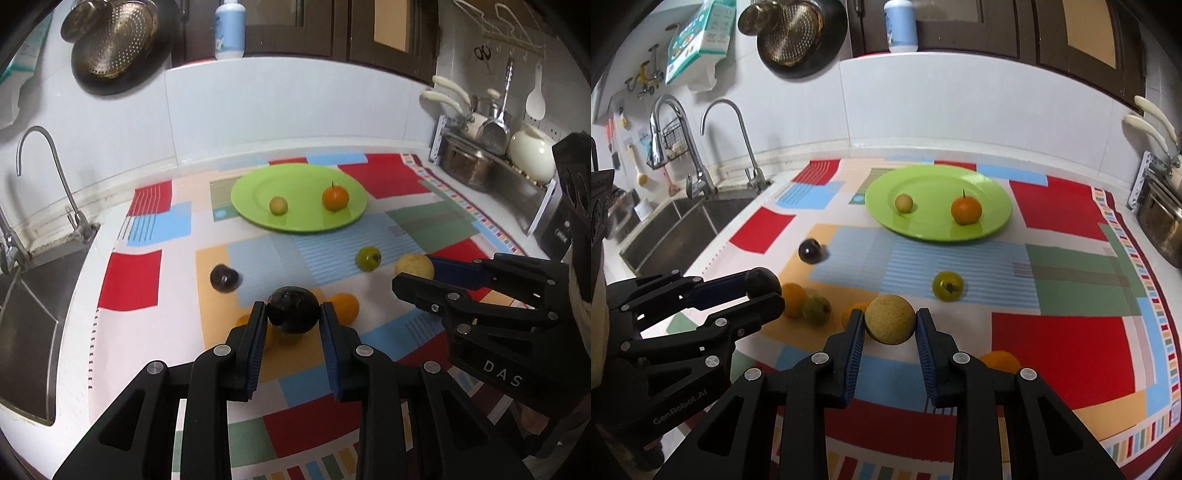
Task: Organize fruits
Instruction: 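Carry the plum and the tan fruit over the green plate with both tools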
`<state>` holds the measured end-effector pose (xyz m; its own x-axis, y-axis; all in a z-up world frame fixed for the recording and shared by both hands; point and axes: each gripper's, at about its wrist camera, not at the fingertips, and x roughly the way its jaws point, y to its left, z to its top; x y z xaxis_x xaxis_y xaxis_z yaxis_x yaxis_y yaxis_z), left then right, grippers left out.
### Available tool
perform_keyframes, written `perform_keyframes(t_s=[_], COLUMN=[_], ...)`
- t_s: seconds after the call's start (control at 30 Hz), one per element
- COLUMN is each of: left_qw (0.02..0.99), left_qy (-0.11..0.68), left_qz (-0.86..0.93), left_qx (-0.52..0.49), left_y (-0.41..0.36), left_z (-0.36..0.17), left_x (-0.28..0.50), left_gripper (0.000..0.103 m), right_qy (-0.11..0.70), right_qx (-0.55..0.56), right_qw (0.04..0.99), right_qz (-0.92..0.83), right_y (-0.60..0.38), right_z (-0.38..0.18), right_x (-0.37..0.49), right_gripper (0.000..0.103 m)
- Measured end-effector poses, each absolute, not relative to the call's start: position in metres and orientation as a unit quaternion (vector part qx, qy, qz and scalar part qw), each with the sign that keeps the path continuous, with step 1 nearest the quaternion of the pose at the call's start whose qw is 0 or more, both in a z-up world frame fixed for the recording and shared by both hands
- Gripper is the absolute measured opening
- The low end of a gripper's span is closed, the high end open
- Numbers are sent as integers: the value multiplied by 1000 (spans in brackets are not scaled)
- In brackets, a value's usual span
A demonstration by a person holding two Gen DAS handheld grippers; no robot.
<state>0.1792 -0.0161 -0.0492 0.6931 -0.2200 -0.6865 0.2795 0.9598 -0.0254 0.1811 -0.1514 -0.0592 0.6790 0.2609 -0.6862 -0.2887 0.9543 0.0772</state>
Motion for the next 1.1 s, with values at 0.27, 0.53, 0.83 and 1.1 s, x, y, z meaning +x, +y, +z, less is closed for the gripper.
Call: perform_keyframes(t_s=[0.27, 0.53, 0.83, 1.1], left_qw=[932, 938, 939, 939], left_qy=[331, 307, 298, 289], left_qz=[-141, -151, -168, -181], left_qx=[50, 51, 41, 43], left_y=[-15, -14, -17, -24], left_z=[-23, -1, 22, 35], left_x=[184, 198, 230, 263], left_gripper=[29, 29, 29, 29], right_qy=[357, 337, 312, 317], right_qx=[-8, -1, 7, 8], right_qw=[922, 930, 939, 937], right_qz=[151, 145, 142, 144], right_y=[-154, -154, -155, -159], right_z=[-40, -23, 4, 17], right_x=[184, 194, 219, 256], right_gripper=[29, 29, 29, 29])
